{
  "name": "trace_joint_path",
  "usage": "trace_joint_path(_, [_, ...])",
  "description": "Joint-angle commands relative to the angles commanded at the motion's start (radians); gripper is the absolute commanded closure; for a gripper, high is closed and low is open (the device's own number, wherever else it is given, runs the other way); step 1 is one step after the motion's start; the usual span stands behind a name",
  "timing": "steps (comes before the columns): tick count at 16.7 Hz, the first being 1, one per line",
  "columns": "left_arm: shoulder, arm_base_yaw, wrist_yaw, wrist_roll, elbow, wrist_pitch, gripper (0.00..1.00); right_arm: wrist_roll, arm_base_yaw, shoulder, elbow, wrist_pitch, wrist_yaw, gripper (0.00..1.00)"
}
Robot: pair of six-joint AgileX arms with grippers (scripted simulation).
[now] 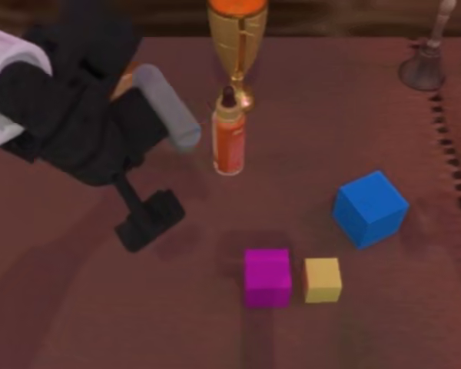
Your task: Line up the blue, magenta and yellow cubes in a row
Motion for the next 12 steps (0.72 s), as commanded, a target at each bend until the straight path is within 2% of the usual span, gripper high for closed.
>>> trace_joint_path(7, [-0.769, 0.3, 0.001, -0.258, -0.635, 0.374, 0.0, -0.028, 0.129, 0.794, 0.549, -0.405, -0.001, 0.0])
trace_joint_path(12, [-1.22, 0.46, 0.004, -0.412, -0.978, 0.624, 0.0, -0.045, 0.205, 1.196, 0.874, -0.628, -0.002, 0.0])
